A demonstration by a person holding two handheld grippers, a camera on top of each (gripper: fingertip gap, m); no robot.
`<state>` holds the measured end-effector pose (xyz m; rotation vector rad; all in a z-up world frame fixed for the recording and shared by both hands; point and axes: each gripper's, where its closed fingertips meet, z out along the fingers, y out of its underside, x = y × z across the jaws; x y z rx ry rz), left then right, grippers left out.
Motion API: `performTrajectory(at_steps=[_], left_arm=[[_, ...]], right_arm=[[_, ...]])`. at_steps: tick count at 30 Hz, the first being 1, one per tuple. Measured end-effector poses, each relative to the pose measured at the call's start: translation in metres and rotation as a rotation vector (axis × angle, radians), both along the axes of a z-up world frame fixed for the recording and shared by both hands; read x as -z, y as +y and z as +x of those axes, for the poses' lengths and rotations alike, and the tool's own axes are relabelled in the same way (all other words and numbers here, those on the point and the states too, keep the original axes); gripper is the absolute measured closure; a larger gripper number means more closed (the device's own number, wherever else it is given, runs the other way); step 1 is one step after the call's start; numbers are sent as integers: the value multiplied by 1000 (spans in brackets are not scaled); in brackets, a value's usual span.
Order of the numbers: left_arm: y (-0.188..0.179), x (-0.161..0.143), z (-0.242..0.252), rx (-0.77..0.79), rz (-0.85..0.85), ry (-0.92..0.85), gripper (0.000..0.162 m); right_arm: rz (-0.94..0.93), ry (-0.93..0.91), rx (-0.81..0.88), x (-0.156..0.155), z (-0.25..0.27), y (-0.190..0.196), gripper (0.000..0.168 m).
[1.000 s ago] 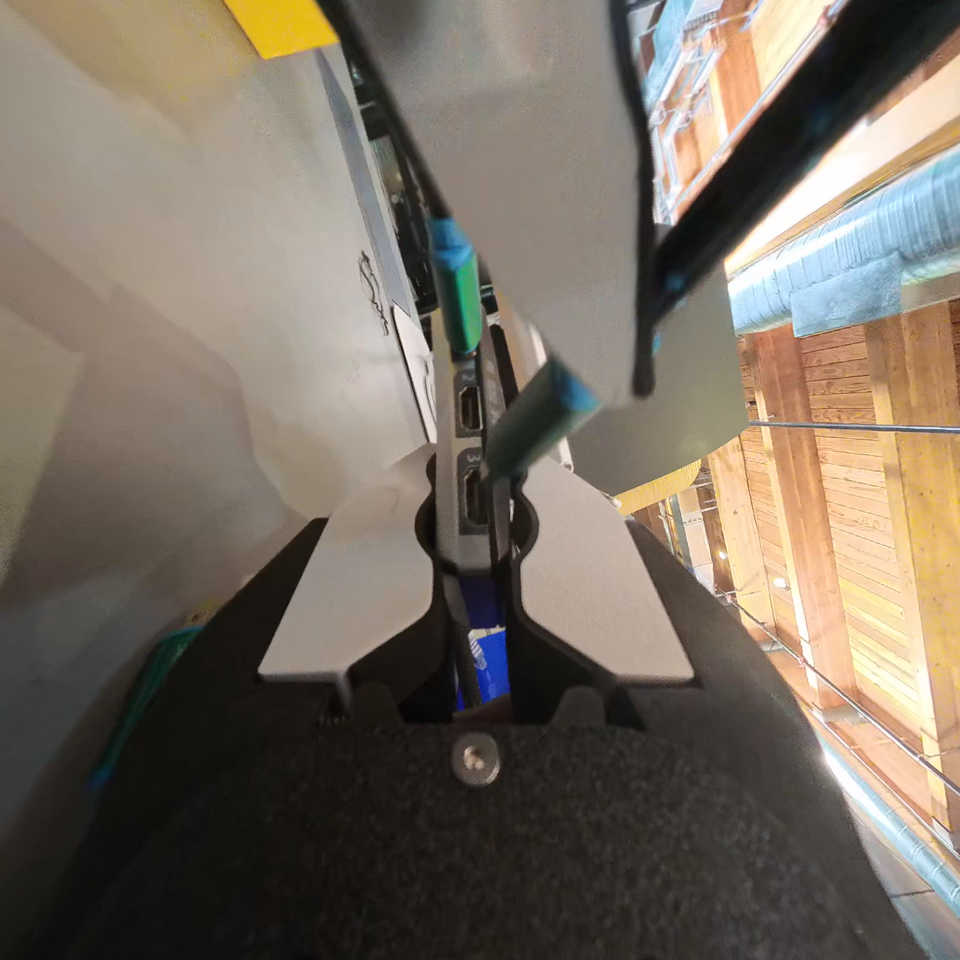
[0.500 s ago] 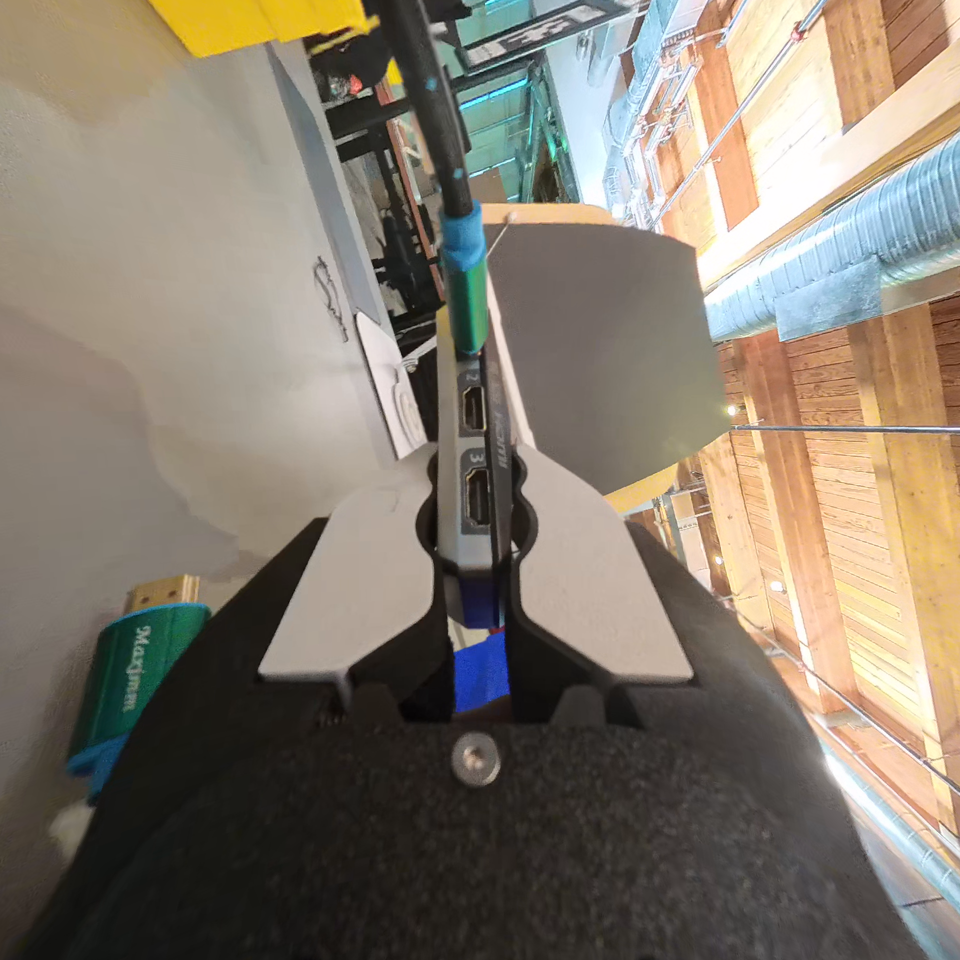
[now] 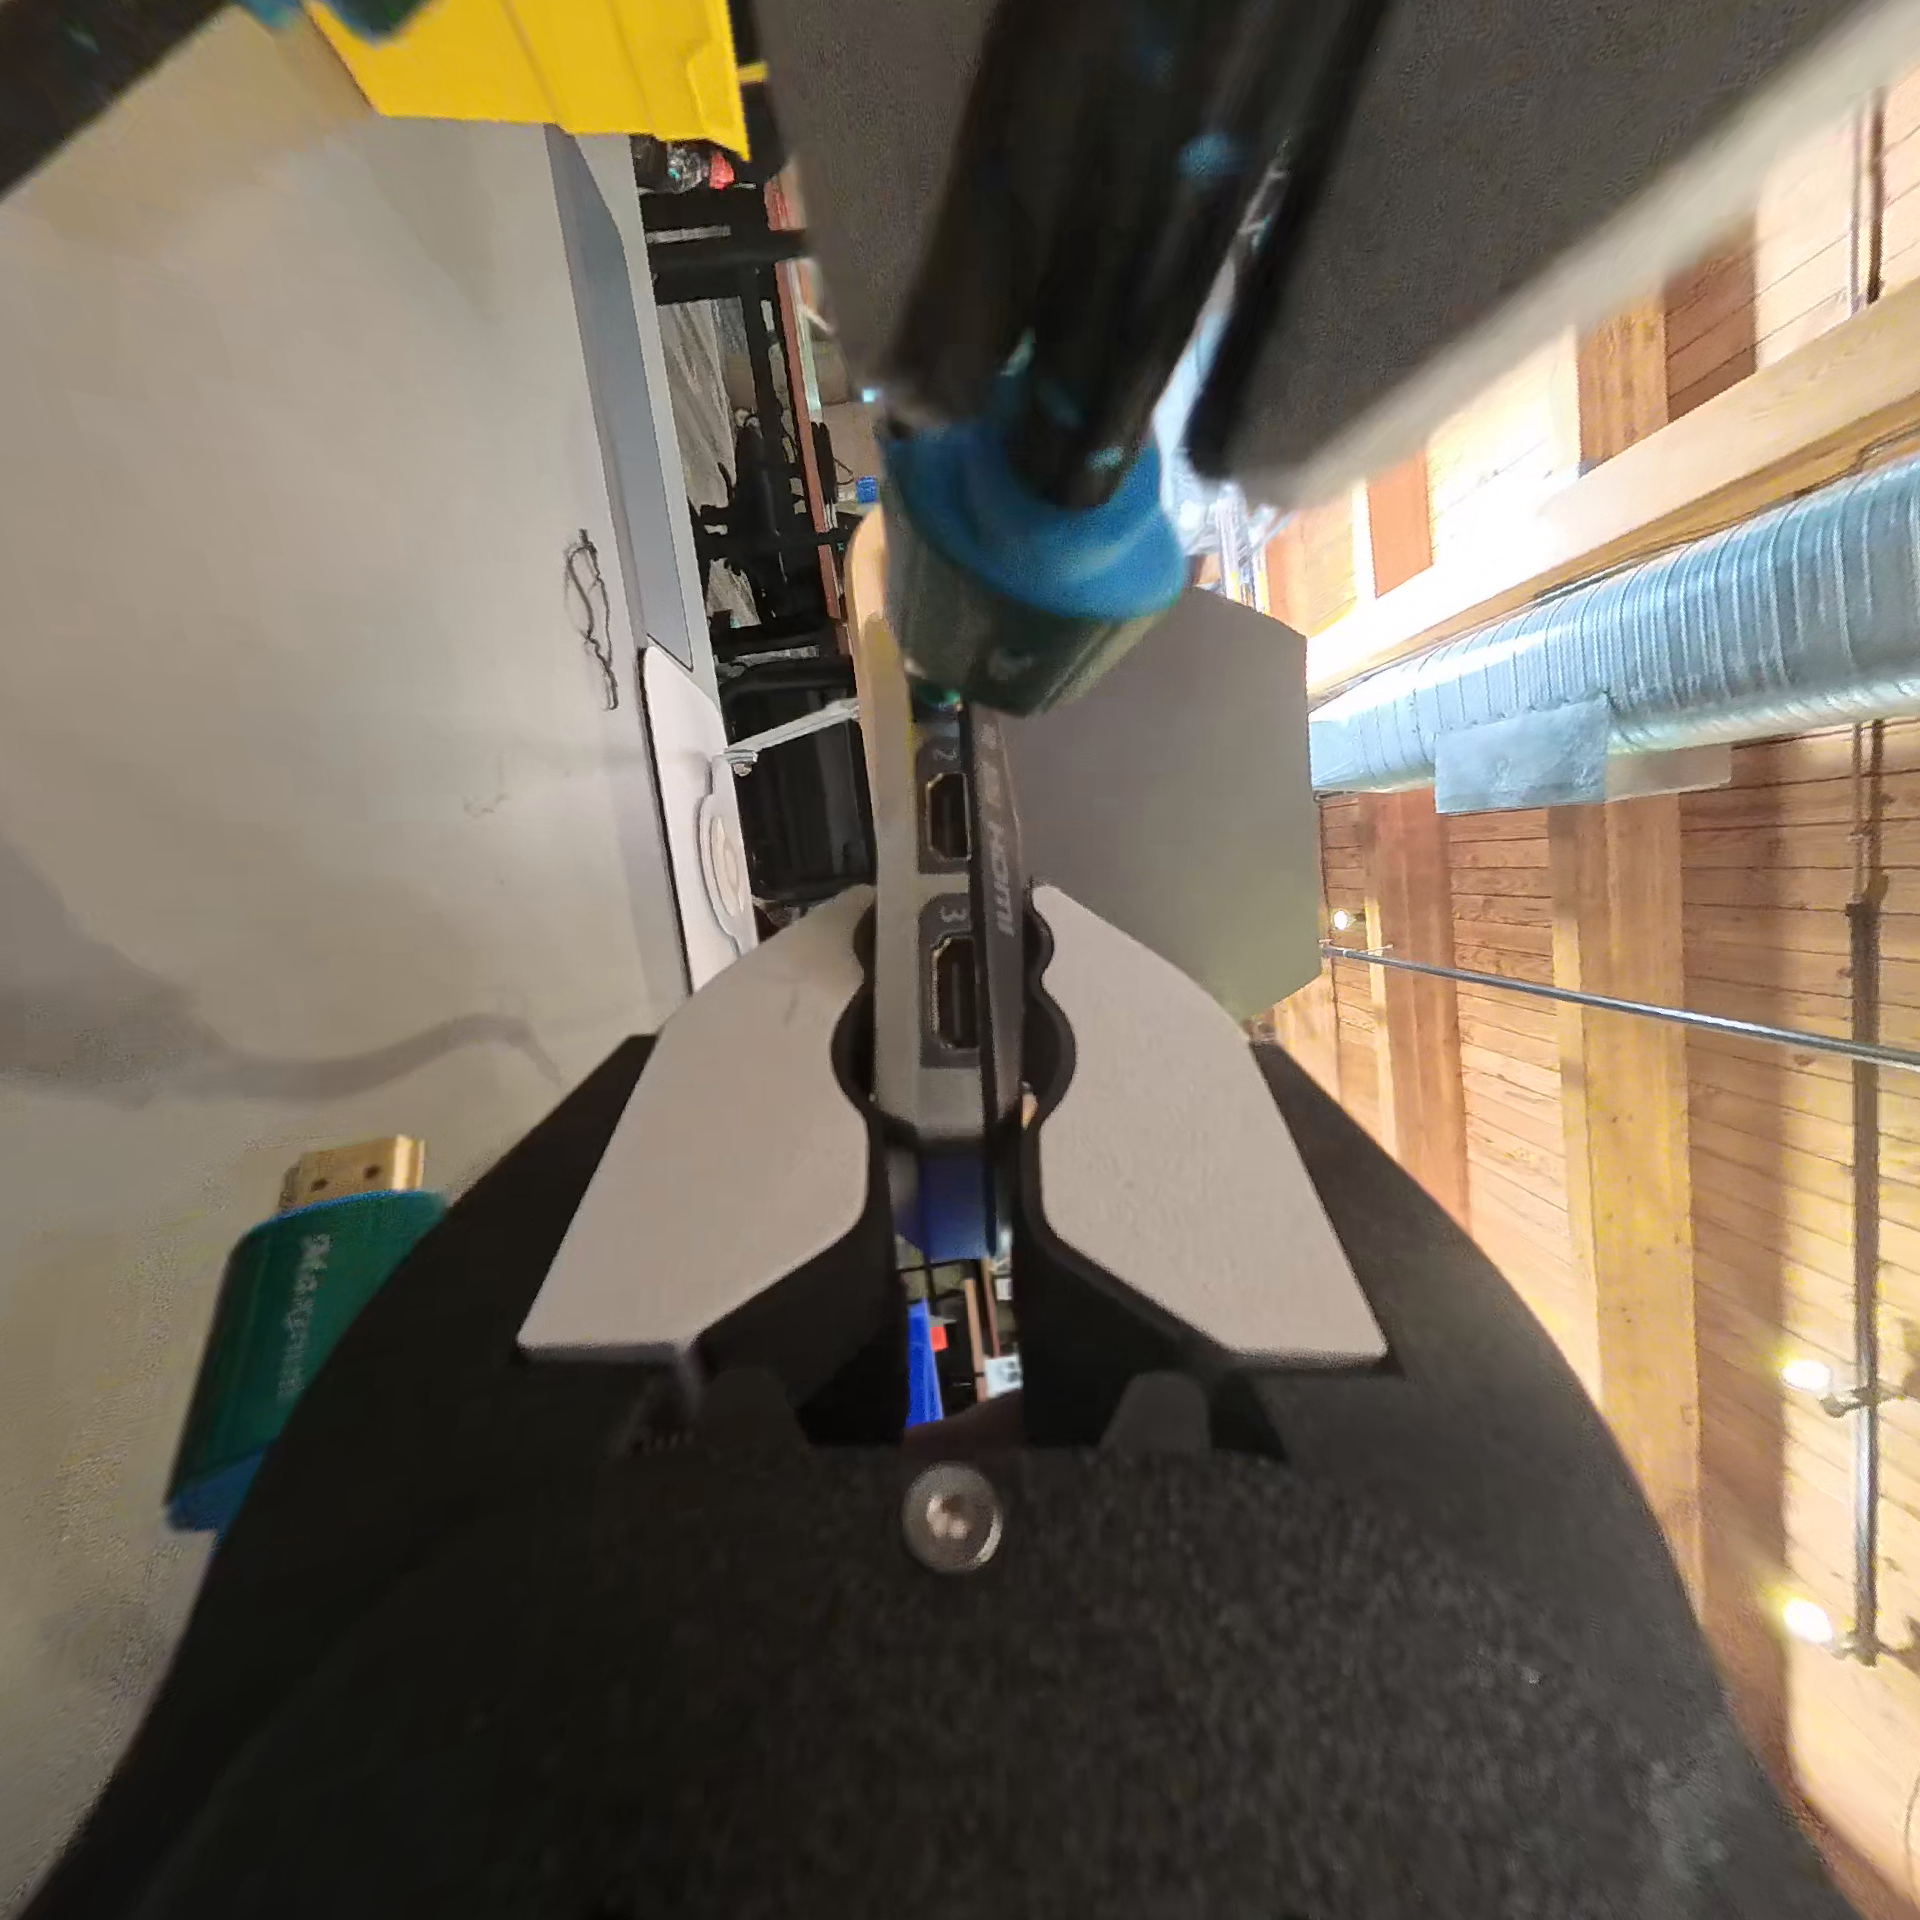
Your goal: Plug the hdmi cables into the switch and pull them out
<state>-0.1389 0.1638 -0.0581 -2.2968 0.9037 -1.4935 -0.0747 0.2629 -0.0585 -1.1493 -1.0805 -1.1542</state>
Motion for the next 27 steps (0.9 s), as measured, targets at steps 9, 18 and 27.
performTrajectory(at_steps=[9, 18, 27], left_arm=[[23, -18, -17, 41, 235, 77, 101], [16, -107, -29, 118, 360, -194, 104], [57, -107, -77, 148, 822, -174, 104]], right_arm=[[-21, 15, -24, 0, 0, -3, 146], [-185, 97, 74, -31, 12, 23, 146], [-355, 459, -490, -76, -37, -31, 146]])
